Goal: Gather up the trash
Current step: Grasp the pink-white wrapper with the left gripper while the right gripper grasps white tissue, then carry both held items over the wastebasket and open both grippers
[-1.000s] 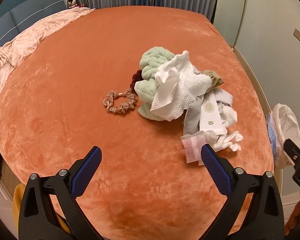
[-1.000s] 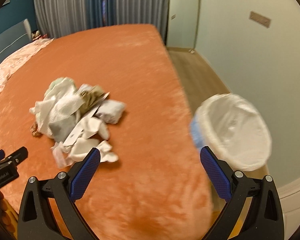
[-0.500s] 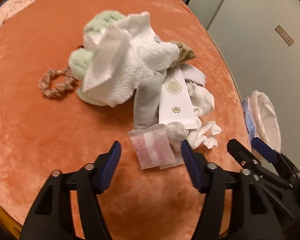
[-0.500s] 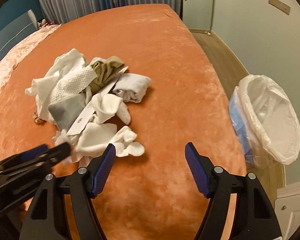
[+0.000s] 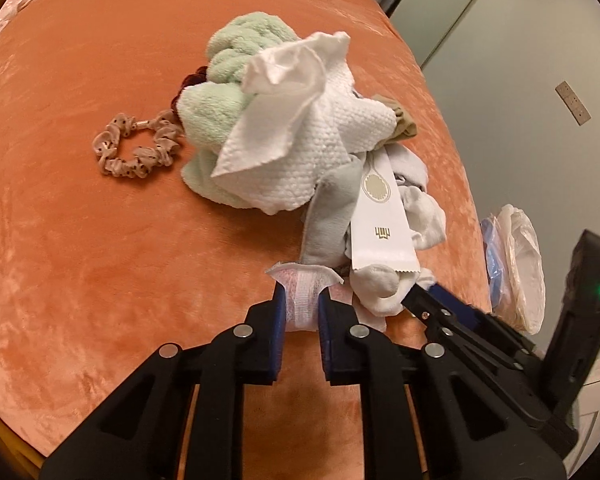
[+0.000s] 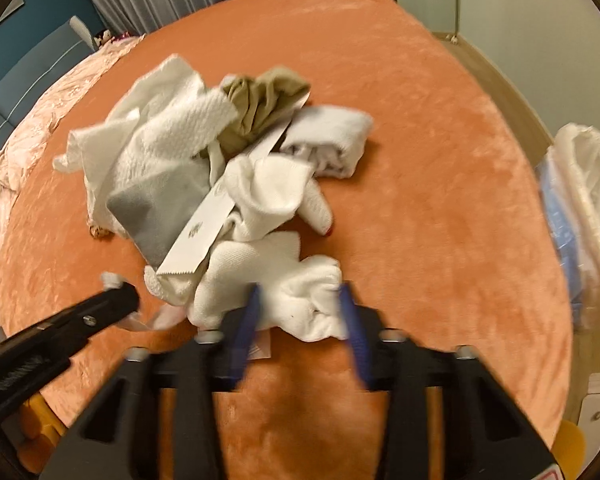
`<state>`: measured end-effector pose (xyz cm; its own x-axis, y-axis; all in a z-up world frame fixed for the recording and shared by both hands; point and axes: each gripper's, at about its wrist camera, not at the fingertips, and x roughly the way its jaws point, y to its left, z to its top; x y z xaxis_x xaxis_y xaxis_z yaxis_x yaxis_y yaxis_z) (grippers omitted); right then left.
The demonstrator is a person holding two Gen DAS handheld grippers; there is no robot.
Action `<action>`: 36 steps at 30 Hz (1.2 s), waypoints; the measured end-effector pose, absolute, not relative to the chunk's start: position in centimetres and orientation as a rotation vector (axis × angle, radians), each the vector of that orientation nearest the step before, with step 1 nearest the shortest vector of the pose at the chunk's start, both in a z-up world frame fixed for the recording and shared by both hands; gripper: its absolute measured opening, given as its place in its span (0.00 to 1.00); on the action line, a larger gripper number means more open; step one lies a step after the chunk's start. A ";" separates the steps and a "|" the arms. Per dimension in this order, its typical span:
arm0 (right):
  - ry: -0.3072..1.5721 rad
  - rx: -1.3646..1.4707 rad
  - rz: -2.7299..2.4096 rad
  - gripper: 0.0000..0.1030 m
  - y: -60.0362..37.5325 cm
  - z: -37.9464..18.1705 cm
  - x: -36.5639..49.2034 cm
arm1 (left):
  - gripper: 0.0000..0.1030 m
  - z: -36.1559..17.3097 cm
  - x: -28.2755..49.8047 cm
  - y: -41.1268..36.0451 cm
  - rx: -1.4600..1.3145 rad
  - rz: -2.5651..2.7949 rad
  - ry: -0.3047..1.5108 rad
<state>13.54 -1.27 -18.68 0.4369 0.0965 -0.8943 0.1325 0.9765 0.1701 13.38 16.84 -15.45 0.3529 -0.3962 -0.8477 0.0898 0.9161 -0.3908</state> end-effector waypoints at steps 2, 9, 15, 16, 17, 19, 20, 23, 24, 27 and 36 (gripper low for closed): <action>1.132 0.241 -0.019 0.05 -1.2 -18.7 13.4 | 0.13 -15.1 13.1 17.2 -0.297 -0.315 1.168; 1.035 0.287 -0.008 0.03 -3.0 -14.4 11.5 | 0.13 -11.8 11.8 16.7 -0.257 -0.307 1.118; 0.924 0.279 -0.025 0.03 -5.0 -9.2 9.7 | 0.13 -7.2 10.2 14.4 -0.215 -0.355 1.042; 0.901 0.281 -0.034 0.03 -5.6 -8.1 9.2 | 0.13 -6.3 10.1 13.9 -0.212 -0.369 1.028; 0.889 0.285 -0.036 0.03 -6.2 -7.4 9.0 | 0.13 -5.5 10.0 13.3 -0.207 -0.381 1.014; 0.852 0.293 -0.047 0.03 -7.7 -5.8 8.2 | 0.13 -3.6 9.7 11.6 -0.188 -0.416 0.980; 0.836 0.294 -0.055 0.03 -8.4 -5.0 7.8 | 0.13 -3.1 9.7 10.7 -0.179 -0.427 0.967; 0.791 0.303 -0.086 0.03 -10.6 -2.7 6.6 | 0.13 -0.7 9.4 7.4 -0.151 -0.483 0.925; 0.777 0.304 -0.098 0.03 -11.3 -2.1 6.2 | 0.13 -0.1 9.4 6.6 -0.148 -0.501 0.917; 0.731 0.302 -0.140 0.03 -13.7 -0.1 5.2 | 0.13 1.7 9.2 3.3 -0.122 -0.548 0.881; 0.677 0.341 -0.282 0.03 -23.6 2.1 3.2 | 0.14 4.8 9.8 -7.2 -0.045 -0.658 0.817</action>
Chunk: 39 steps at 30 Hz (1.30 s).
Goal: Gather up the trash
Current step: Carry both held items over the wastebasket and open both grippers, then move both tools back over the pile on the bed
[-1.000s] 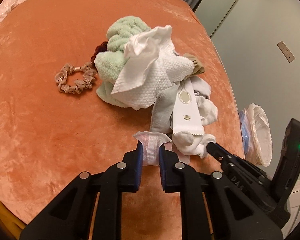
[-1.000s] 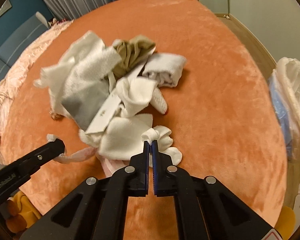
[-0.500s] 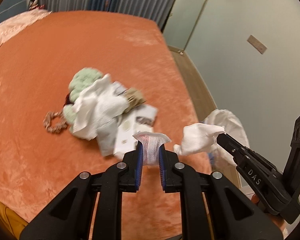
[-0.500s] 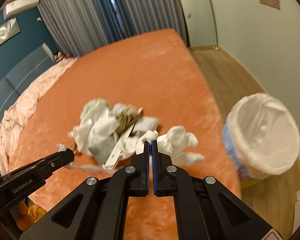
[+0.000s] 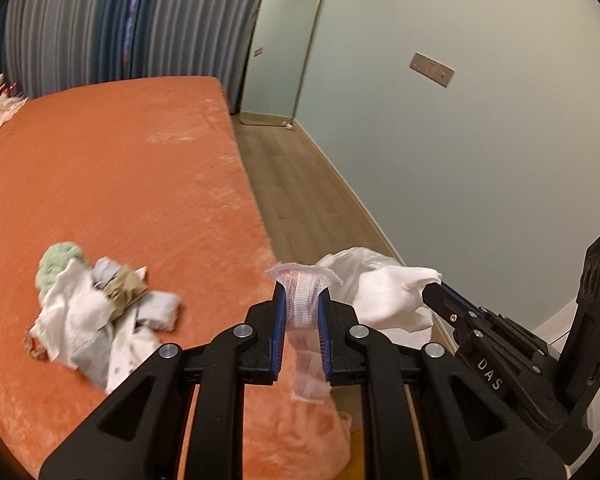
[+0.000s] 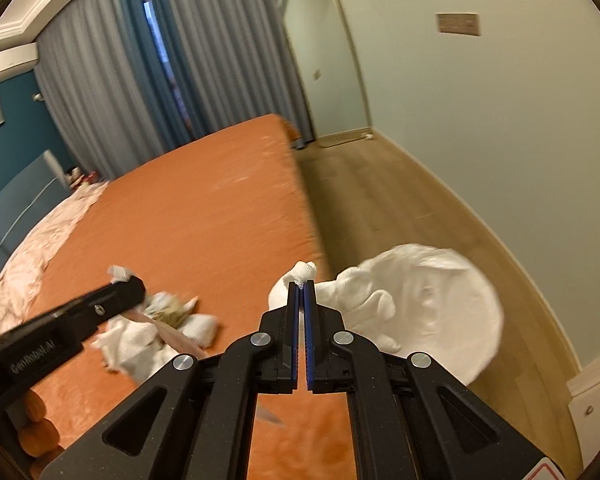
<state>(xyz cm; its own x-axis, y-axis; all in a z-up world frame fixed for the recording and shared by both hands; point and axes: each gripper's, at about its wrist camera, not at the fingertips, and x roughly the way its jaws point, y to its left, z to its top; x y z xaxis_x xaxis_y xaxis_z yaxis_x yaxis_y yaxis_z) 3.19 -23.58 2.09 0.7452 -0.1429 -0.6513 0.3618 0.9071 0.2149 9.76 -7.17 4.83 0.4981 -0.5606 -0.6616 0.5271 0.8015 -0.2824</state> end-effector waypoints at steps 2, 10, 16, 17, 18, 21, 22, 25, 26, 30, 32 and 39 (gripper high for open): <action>0.677 0.350 -0.307 0.03 -25.3 2.0 2.9 | 0.13 5.1 10.0 -9.1 -0.041 -0.677 0.811; 0.713 0.385 -0.377 0.03 -30.8 -0.1 2.8 | 0.14 4.9 11.0 -16.4 -0.009 -0.754 0.804; 0.738 0.425 -0.391 0.06 -33.0 -1.7 3.4 | 0.17 4.0 12.0 -19.9 -0.008 -0.762 0.829; 0.739 0.427 -0.399 0.09 -33.2 -1.8 3.5 | 0.27 3.8 12.1 -20.2 -0.011 -0.749 0.834; 0.743 0.425 -0.411 0.14 -33.4 -1.9 3.8 | 0.34 3.6 12.5 -20.4 -0.013 -0.724 0.839; 0.732 0.412 -0.444 0.44 -33.7 -2.0 3.7 | 0.54 3.5 12.7 -20.4 -0.032 -0.688 0.838; 0.729 0.409 -0.448 0.45 -33.7 -1.8 3.6 | 0.54 3.4 12.8 -20.4 -0.031 -0.687 0.839; 0.733 0.401 -0.446 0.46 -33.6 -1.6 3.6 | 0.55 3.4 13.0 -19.7 -0.020 -0.671 0.841; 0.734 0.400 -0.446 0.48 -33.3 -1.6 3.6 | 0.56 3.3 13.0 -19.2 -0.023 -0.660 0.842; 0.729 0.383 -0.440 0.54 -32.1 -1.1 3.5 | 0.56 2.9 13.1 -17.1 -0.044 -0.624 0.850; 0.729 0.372 -0.434 0.56 -31.4 -0.9 3.5 | 0.56 2.7 12.9 -15.8 -0.049 -0.602 0.855; 0.743 0.353 -0.384 0.56 -27.3 -0.5 4.3 | 0.63 1.7 12.8 -11.0 -0.107 -0.520 0.880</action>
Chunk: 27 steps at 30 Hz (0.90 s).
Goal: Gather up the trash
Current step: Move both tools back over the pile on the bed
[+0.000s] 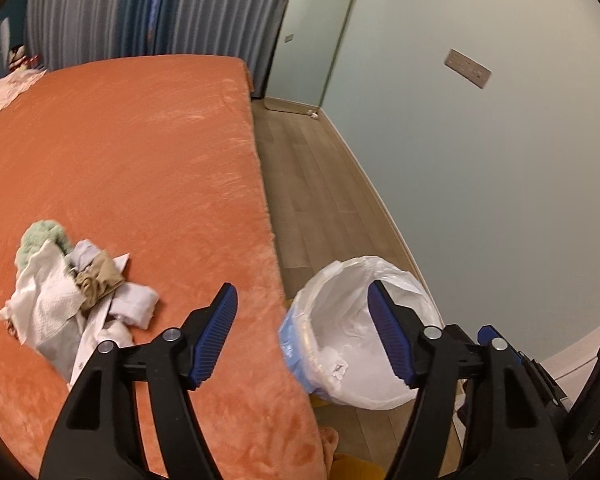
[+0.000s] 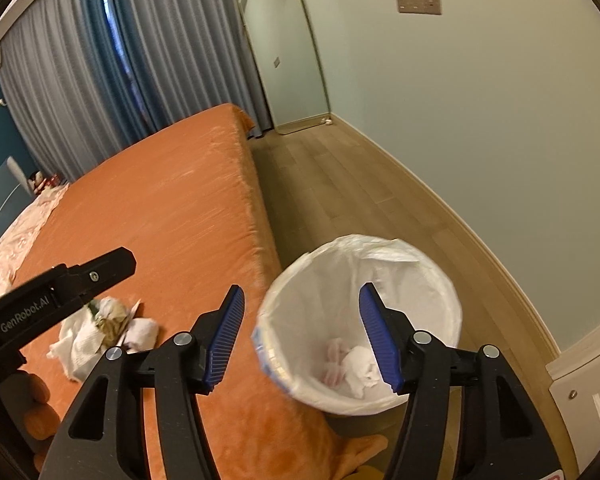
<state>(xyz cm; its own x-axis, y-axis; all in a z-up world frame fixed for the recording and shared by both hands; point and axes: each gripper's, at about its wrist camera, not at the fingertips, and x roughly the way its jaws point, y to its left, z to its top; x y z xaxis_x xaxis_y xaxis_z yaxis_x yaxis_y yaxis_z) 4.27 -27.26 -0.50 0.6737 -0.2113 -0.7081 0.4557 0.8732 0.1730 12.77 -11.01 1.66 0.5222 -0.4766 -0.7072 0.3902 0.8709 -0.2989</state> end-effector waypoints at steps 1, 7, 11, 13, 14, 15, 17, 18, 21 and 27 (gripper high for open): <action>0.743 0.351 -0.375 0.56 -26.6 -0.4 4.3 | 0.63 1.5 12.8 -10.2 -0.114 -0.507 0.881; 0.750 0.346 -0.328 0.61 -23.2 -0.2 4.9 | 0.67 0.7 13.2 -5.3 -0.153 -0.421 0.894; 0.761 0.340 -0.299 0.61 -21.3 -0.4 5.4 | 0.67 0.0 13.4 -2.5 -0.171 -0.373 0.905; 0.772 0.338 -0.287 0.61 -20.6 -0.8 5.6 | 0.67 -0.9 13.5 -0.8 -0.188 -0.345 0.924; 0.778 0.338 -0.280 0.61 -20.1 -1.0 5.8 | 0.67 -1.2 13.5 -0.1 -0.194 -0.336 0.932; 0.786 0.339 -0.271 0.61 -19.4 -1.2 5.9 | 0.67 -1.7 13.5 0.7 -0.202 -0.323 0.940; 0.797 0.334 -0.255 0.61 -18.4 -1.5 6.2 | 0.67 -2.4 13.4 2.3 -0.213 -0.297 0.949; 0.804 0.328 -0.248 0.61 -17.8 -1.7 6.3 | 0.67 -2.9 13.4 3.2 -0.219 -0.283 0.956; 0.824 0.311 -0.214 0.61 -15.8 -2.3 6.7 | 0.67 -4.2 13.5 5.7 -0.231 -0.247 0.978; 0.852 0.312 -0.174 0.61 -12.9 -3.6 7.4 | 0.67 -6.2 13.5 9.7 -0.260 -0.185 0.998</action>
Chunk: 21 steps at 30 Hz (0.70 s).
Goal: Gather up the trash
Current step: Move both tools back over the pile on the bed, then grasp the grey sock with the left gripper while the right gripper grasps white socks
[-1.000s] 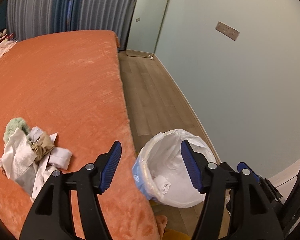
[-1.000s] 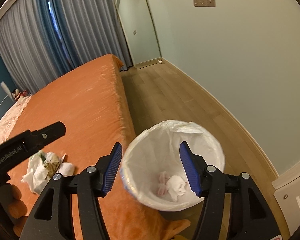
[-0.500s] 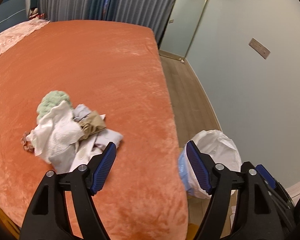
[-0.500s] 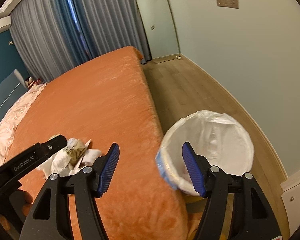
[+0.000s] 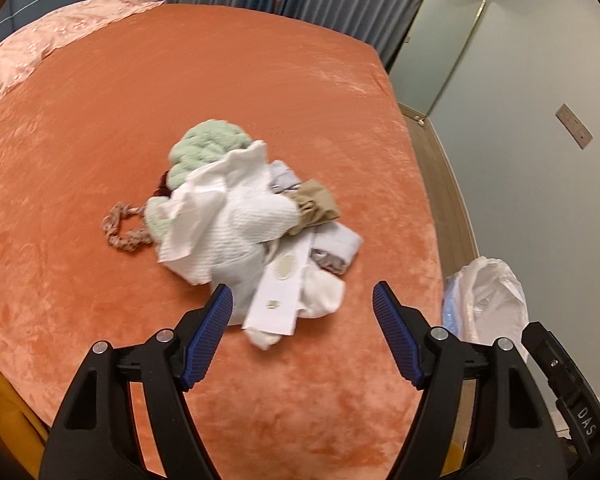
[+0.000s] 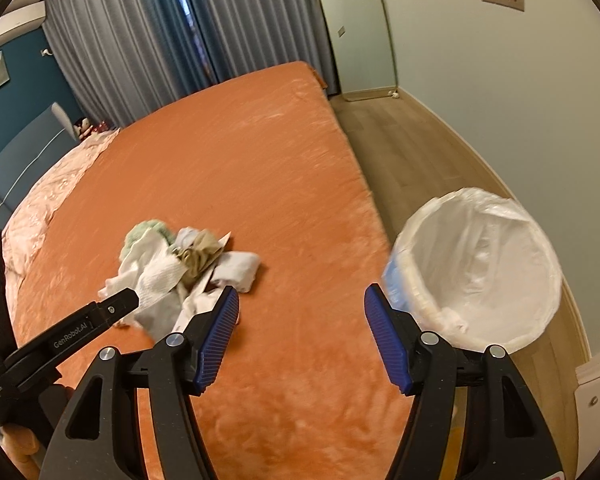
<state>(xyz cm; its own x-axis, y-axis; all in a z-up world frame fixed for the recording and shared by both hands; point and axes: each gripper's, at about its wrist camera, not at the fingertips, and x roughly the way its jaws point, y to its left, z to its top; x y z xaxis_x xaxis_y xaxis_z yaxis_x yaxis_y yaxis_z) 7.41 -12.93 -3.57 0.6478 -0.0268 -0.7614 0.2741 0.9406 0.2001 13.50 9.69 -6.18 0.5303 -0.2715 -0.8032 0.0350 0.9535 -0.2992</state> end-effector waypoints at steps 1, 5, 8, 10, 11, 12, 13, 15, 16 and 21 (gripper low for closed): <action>0.857 0.310 -0.170 0.61 -12.5 -3.9 7.7 | 0.67 -6.6 13.6 10.2 -0.259 -0.171 1.003; 0.883 0.299 -0.147 0.61 -10.7 -5.1 8.3 | 0.67 -8.4 13.9 12.2 -0.275 -0.138 1.032; 0.905 0.309 -0.125 0.61 -9.4 -6.3 9.0 | 0.67 -9.8 14.3 13.4 -0.333 -0.135 1.069; 0.923 0.307 -0.115 0.61 -8.4 -7.3 9.7 | 0.67 -10.8 14.7 13.9 -0.371 -0.131 1.093; 0.928 0.306 -0.111 0.61 -8.0 -7.6 9.9 | 0.67 -11.2 14.8 14.1 -0.385 -0.129 1.104; 0.935 0.306 -0.104 0.61 -7.6 -8.0 10.2 | 0.67 -11.8 15.1 14.3 -0.398 -0.128 1.116; 0.946 0.310 -0.092 0.61 -7.1 -8.6 10.7 | 0.66 -12.1 15.3 14.4 -0.408 -0.131 1.124; 0.964 0.319 -0.076 0.61 -6.5 -9.4 11.4 | 0.66 -12.8 15.8 14.5 -0.433 -0.137 1.136; 0.970 0.322 -0.071 0.61 -6.3 -9.8 11.6 | 0.66 -13.2 16.1 14.6 -0.447 -0.140 1.141; 1.013 0.338 -0.056 0.58 -5.6 -11.8 13.4 | 0.54 -14.3 17.6 14.0 -0.469 -0.166 1.162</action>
<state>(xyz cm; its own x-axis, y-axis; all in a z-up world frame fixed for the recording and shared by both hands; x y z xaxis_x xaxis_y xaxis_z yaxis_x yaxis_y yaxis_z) 13.36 -5.65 -11.76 0.5325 0.1099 -0.8393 0.2014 0.9466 0.2517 17.64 13.99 -14.29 0.3981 -0.3632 -0.8424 -0.1134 0.8918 -0.4381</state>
